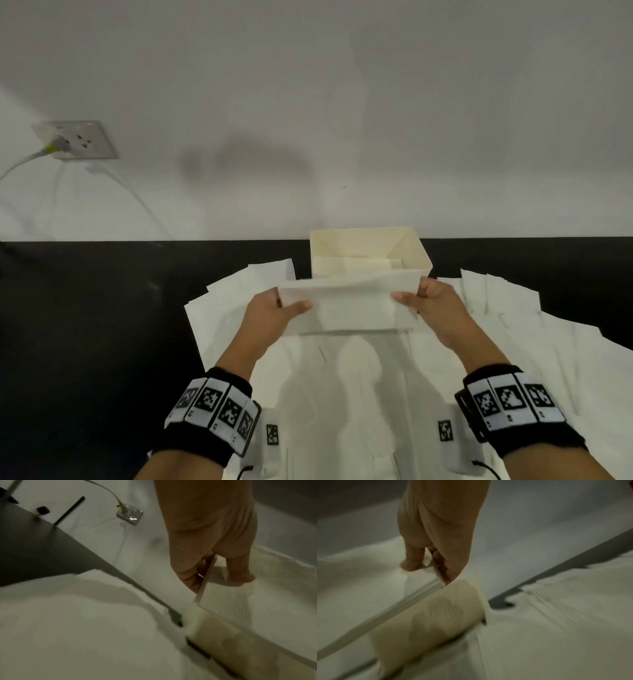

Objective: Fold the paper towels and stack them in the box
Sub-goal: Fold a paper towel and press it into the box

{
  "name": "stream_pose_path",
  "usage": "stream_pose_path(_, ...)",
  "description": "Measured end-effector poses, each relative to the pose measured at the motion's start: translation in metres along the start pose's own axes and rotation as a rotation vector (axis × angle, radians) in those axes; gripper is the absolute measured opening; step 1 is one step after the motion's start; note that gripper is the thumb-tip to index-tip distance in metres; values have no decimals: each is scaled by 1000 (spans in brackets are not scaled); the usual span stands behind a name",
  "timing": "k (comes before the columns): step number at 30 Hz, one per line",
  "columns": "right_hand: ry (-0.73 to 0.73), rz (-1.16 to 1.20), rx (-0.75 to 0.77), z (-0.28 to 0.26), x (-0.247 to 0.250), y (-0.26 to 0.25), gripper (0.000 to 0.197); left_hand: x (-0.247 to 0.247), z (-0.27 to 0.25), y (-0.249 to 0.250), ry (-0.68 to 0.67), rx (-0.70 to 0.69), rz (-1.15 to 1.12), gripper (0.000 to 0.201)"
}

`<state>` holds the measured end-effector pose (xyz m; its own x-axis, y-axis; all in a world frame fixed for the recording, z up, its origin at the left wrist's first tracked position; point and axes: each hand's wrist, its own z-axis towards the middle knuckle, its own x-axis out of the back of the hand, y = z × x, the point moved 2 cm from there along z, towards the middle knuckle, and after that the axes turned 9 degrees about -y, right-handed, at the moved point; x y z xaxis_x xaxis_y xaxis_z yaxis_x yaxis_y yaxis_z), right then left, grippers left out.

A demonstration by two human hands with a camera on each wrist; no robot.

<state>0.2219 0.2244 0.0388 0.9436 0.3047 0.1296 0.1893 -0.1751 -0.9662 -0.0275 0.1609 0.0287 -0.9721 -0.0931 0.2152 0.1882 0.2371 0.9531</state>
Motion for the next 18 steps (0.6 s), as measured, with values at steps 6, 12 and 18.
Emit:
stream_pose_path(6,356,-190,32,54,24,-50,46,-17,65,68,195,-102,180,41)
stream_pose_path(12,311,-625,-3,100,21,-47,37,-44,110,66,71,-61,800,36)
stream_pose_path(18,154,-938,-215,129,11,-28,25,-65,131,52,-131,-14,1208,31)
